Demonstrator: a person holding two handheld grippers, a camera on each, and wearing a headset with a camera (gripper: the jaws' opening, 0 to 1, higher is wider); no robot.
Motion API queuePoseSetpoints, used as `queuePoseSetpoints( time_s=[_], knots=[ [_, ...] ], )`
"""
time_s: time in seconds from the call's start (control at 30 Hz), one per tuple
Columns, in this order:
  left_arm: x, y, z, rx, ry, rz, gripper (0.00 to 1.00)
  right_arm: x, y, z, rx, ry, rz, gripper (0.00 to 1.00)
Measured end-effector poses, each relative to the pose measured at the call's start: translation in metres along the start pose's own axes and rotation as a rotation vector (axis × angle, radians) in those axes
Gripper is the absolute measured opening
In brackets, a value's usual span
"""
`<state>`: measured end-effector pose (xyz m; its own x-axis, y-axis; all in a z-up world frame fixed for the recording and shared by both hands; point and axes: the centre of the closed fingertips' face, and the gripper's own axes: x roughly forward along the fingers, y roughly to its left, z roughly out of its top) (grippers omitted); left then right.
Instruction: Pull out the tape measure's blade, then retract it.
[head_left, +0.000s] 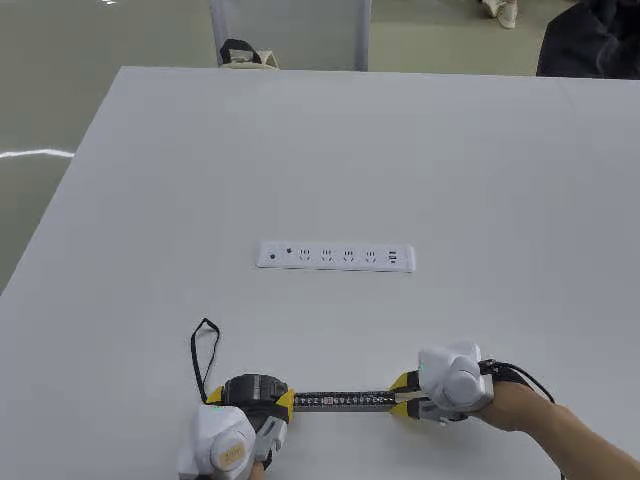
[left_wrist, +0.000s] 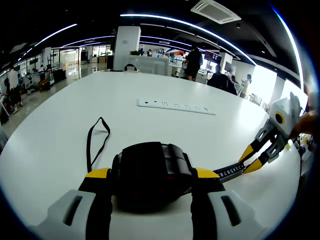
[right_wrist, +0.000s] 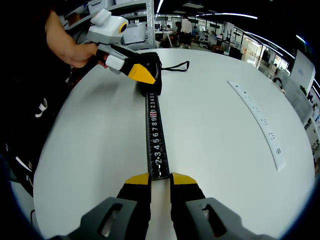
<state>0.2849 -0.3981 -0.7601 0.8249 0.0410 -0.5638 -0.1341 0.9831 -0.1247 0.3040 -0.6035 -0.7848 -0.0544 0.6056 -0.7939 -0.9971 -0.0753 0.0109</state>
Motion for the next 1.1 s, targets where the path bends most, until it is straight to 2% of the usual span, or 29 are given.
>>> queuePoseSetpoints(
  time_s=[0.33,0.8,1.1],
  knots=[
    [0.002,0.002,-0.004,-0.005,0.000,-0.004,0.60,0.005,0.000,0.007,-0.003,-0.008,0.003,0.12],
    [-0.004,-0.003,0.002,-0.014,0.004,-0.014,0.60,0.013,0.001,0.018,-0.011,-0.023,0.009,0.12],
    [-0.001,0.000,-0.001,-0.020,0.007,-0.021,0.60,0.017,0.001,0.022,-0.015,-0.028,0.010,0.12]
  ],
)
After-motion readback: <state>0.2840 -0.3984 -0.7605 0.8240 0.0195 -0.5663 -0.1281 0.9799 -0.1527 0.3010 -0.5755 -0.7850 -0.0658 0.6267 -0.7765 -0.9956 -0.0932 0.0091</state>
